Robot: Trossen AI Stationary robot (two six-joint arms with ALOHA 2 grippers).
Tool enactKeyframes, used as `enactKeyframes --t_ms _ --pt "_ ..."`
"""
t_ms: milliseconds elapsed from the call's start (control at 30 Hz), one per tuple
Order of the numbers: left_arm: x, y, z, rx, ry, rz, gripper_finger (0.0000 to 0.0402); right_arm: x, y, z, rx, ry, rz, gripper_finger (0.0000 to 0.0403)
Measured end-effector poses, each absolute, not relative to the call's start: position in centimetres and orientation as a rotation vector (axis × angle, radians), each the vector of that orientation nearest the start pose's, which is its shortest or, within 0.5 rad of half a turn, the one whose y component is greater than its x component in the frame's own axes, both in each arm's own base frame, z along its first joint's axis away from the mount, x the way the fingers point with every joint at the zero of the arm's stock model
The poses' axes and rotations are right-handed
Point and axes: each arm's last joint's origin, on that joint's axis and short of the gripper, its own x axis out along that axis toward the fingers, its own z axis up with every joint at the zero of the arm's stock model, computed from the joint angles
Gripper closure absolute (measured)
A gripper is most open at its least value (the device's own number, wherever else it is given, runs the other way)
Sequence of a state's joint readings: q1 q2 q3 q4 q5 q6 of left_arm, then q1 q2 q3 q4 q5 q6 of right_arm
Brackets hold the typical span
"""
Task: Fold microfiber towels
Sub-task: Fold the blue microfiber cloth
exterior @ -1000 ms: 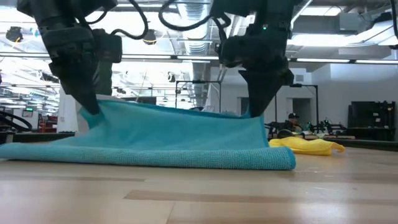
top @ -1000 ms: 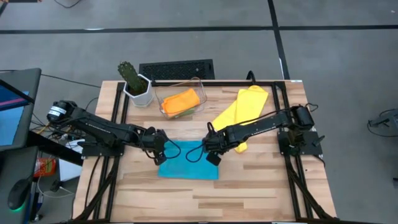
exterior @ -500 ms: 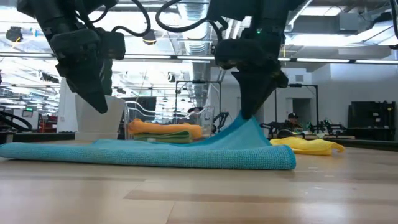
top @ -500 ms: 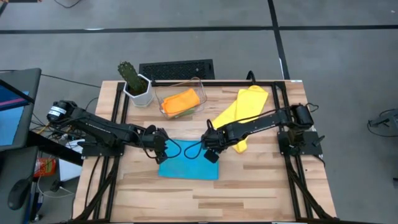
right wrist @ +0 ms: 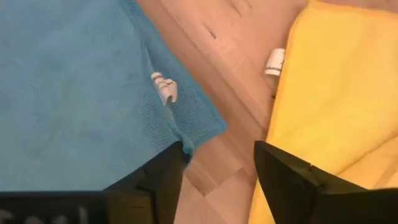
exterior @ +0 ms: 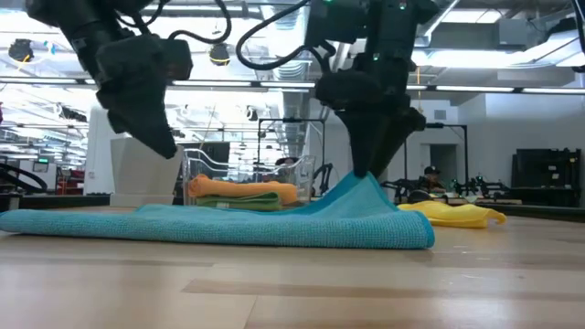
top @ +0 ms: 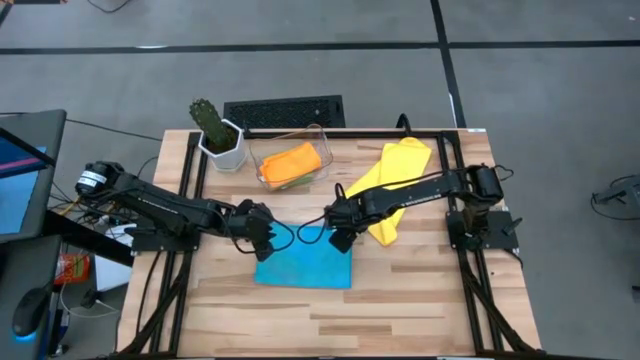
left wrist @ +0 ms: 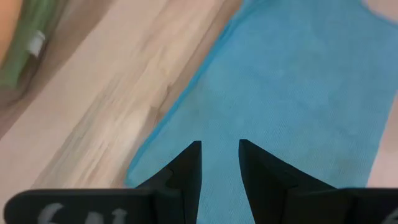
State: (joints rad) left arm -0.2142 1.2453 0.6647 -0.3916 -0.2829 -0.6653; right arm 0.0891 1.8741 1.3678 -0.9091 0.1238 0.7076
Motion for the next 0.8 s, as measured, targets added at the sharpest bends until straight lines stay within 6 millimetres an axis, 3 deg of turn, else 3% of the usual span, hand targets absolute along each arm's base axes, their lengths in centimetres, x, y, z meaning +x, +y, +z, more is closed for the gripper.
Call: enactKeyframes --t_ms 333,533,667,800 --pt "22.8 -4.0 19.4 -0.367 0.797 0.405 0.0303 35.0 2.8 20.5 0.412 1.298 -0.544 0.018" --pt "22.3 -3.9 16.9 -0.476 0.676 0.361 0.0303 35.4 3.8 21.8 0.405 1.174 -0.515 0.0191" --pt "21.2 -3.6 14.8 -0.527 0.603 0.348 0.0314 35.3 5.9 22.4 0.359 1.002 -0.48 0.0228" --pt "20.4 -3.1 13.6 -0.54 0.575 0.361 0.0339 34.9 6.7 19.9 0.399 0.865 -0.422 0.0305"
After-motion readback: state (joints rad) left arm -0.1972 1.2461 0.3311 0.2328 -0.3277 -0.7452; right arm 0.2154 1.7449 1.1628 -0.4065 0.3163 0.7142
